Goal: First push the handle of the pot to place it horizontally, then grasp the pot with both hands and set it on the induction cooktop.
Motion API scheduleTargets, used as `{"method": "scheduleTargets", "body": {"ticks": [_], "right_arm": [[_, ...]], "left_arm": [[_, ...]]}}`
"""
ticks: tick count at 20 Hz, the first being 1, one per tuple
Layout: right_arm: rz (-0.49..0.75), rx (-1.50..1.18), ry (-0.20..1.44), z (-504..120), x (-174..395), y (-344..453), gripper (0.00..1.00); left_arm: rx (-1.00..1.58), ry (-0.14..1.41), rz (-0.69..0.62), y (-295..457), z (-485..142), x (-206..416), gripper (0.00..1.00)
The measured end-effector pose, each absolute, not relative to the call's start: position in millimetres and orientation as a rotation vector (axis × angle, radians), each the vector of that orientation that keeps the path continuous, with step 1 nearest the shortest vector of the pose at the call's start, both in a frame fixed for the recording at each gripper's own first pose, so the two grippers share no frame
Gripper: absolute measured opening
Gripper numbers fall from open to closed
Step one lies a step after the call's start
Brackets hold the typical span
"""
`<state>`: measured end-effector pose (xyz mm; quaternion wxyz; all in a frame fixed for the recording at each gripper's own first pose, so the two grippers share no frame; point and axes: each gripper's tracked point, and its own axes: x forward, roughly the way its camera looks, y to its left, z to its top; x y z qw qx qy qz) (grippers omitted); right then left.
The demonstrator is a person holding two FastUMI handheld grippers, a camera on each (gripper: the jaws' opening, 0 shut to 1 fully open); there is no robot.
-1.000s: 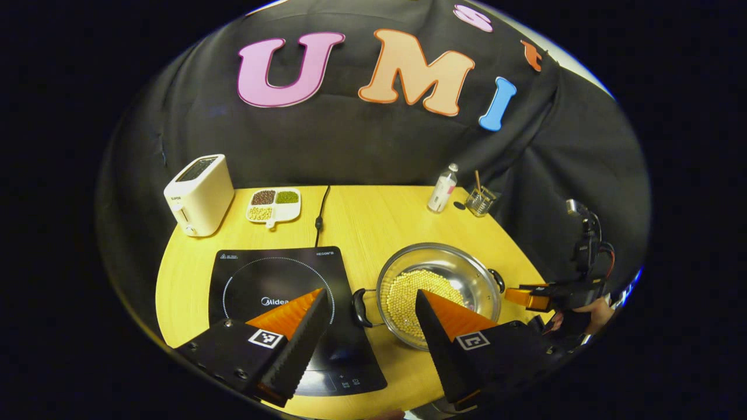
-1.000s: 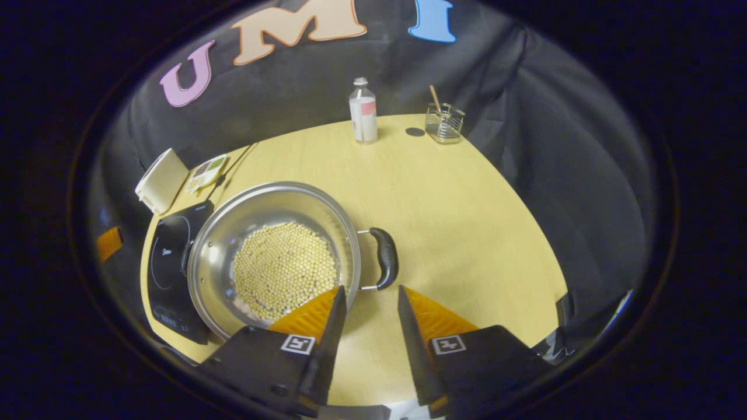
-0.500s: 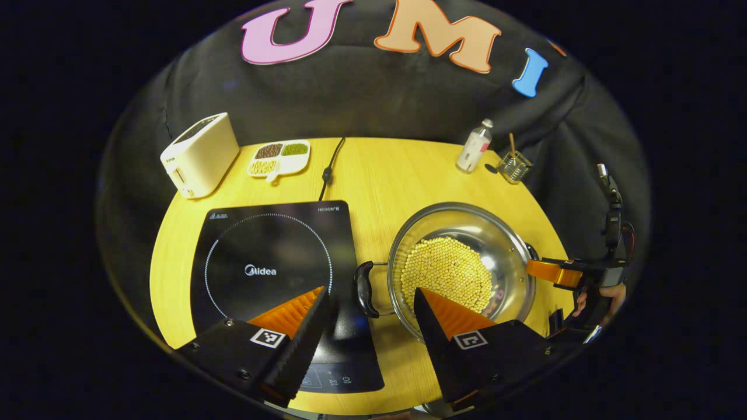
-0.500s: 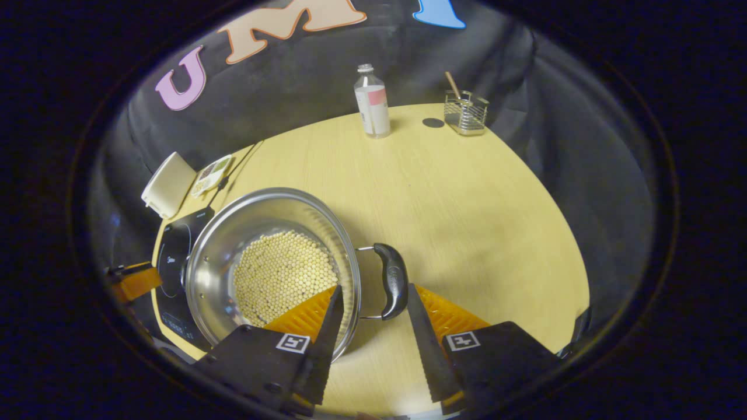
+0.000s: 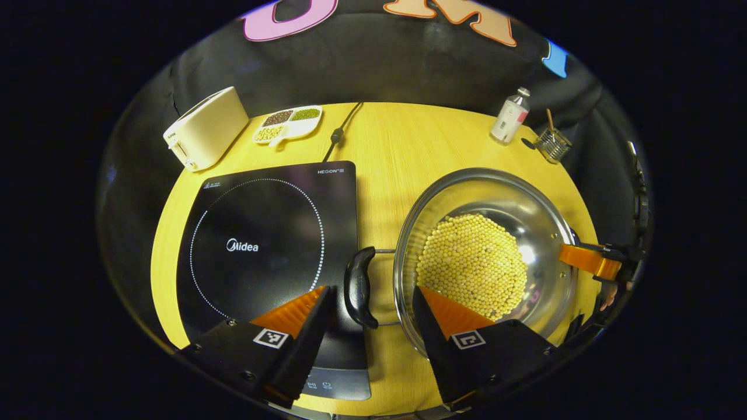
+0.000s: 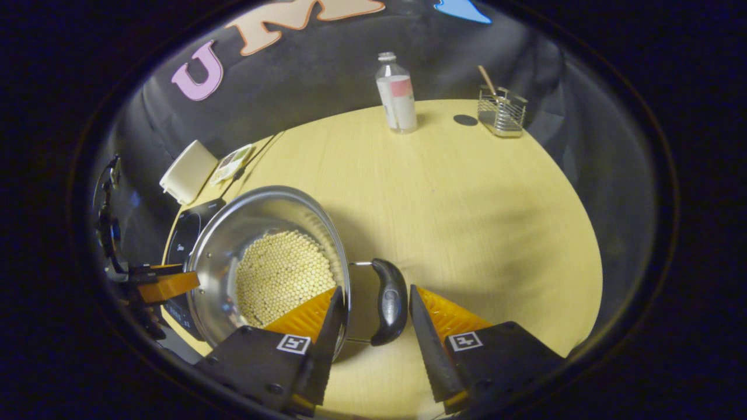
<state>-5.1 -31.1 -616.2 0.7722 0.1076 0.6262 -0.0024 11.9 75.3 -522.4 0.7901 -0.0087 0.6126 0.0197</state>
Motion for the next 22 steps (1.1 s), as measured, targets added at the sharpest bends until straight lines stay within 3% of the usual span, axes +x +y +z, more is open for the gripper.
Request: {"method": "scheduleTargets", "body": {"ticks": [5, 6, 16, 18, 20, 21, 22], "right_arm": [[0.037, 0.266, 1.375, -624, -6, -31, 0.66], [0.046, 0.274, 1.377, -624, -6, -32, 0.66], [0.050, 0.271, 1.404, -637, -9, -55, 0.65], [0.047, 0.275, 1.406, -636, -12, -56, 0.58], [0.028, 0.293, 1.405, -635, -9, -58, 0.53], [0.006, 0.312, 1.402, -635, -9, -59, 0.58], [-0.007, 0.324, 1.407, -636, -9, -58, 0.47]], "left_arm": [[0.018, 1.340, 0.056, 69, -531, 16, 0.89], [0.038, 1.339, 0.060, 68, -533, 17, 0.85], [-0.133, 1.404, 0.080, 40, -557, 15, 0.77], [-0.133, 1.395, 0.080, 42, -560, 18, 0.68], [-0.153, 1.383, 0.044, 39, -562, 19, 0.69], [-0.173, 1.378, 0.036, 38, -562, 21, 0.66], [-0.191, 1.383, 0.033, 37, -560, 19, 0.61]]}}
